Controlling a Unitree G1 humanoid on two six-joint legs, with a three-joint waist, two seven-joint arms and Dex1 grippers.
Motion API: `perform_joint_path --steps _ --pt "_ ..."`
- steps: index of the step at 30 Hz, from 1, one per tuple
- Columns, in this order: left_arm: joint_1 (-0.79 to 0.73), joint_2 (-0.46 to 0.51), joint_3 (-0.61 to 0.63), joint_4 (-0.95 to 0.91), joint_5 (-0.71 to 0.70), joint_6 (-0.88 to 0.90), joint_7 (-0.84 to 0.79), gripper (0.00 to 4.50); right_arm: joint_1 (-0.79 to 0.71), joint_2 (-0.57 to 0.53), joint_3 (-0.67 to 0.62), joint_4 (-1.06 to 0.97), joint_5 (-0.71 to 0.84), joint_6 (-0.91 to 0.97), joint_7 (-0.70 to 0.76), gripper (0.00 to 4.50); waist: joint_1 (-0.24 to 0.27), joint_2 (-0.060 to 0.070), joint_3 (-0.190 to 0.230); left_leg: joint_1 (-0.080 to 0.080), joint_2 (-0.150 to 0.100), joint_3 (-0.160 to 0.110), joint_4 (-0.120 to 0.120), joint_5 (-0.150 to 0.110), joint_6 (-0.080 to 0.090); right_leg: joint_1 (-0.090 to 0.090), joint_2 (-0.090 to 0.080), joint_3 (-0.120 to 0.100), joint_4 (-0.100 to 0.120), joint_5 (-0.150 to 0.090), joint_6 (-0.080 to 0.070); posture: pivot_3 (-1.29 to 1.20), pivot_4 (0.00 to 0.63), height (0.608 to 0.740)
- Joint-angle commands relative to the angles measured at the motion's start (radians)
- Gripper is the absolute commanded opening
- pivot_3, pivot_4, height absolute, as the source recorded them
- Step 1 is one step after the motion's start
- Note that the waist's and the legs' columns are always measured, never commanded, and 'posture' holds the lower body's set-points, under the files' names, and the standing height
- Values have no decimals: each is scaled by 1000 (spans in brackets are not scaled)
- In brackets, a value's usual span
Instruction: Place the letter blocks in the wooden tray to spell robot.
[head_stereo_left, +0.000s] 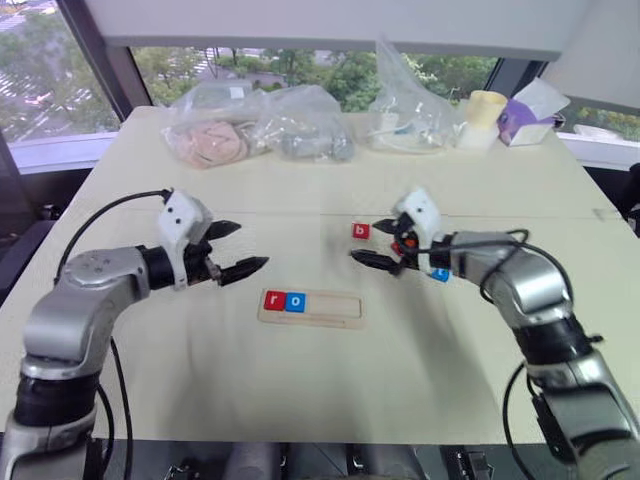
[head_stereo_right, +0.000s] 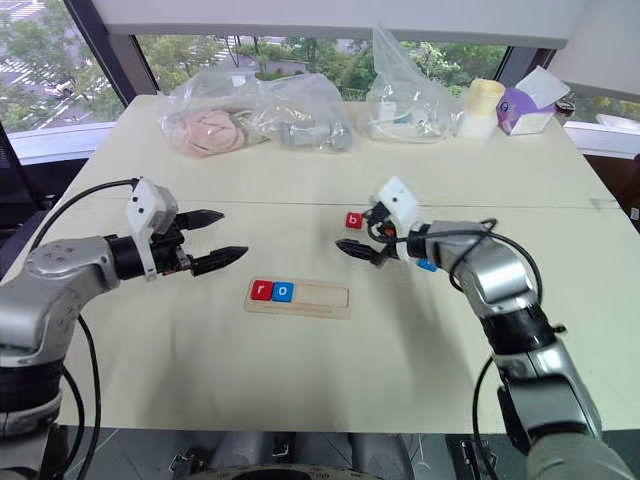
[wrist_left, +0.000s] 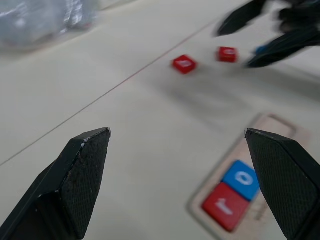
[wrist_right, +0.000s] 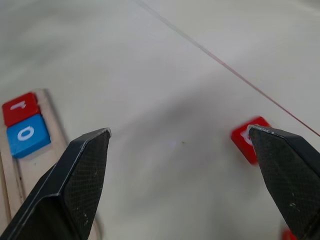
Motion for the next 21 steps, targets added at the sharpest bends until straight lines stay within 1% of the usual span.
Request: perform_joint_path --steps 1,3,5,6,10,14,18,21 --pt "17 51 62 -75 -90 38 -16 4460 -134 48 4 239 -73 -67 28 4500 -3 1 0 0 0 0 0 0 -1 0 0 0 0 0 0 0 150 739" --pt "34 100 54 -95 -62 8 -13 4460 -211 84 0 377 -100 -70 30 4500 -6 1 1 0 0 0 -1 1 -2 -1 0 0 0 0 -3 0 150 739" --pt "40 129 61 -99 -63 -1 -3 4460 -264 108 -7 462 -112 -63 46 4500 -6 2 1 0 0 0 -2 1 -3 -1 0 0 0 -1 -4 0 150 739" --pt "42 135 74 -98 -79 3 0 4460 -279 111 7 484 -129 -87 76 4500 -6 2 2 0 0 0 -2 1 -3 -1 0 0 0 0 -5 0 150 739" --pt "53 152 90 -89 -104 3 8 4460 -316 118 60 587 -220 -225 157 4500 -6 3 2 0 0 0 -5 1 -3 -2 -1 0 -1 0 -5 0 150 739" --pt "72 187 87 -94 -128 5 -14 4460 -368 133 100 774 -311 -406 244 4500 -13 3 2 0 0 1 -9 2 -5 -4 -1 -1 -2 1 -4 0 150 739" --pt "87 208 85 -89 -136 -6 -15 4460 -433 172 93 960 -370 -502 251 4500 -29 3 2 0 0 1 -15 5 -9 -7 -1 -1 -2 2 -4 0 150 739" --pt "91 204 84 -91 -139 -7 -4 4460 -459 197 87 1033 -403 -563 266 4500 -36 3 2 0 0 2 -16 5 -10 -9 -1 -2 -1 3 -3 0 150 739"
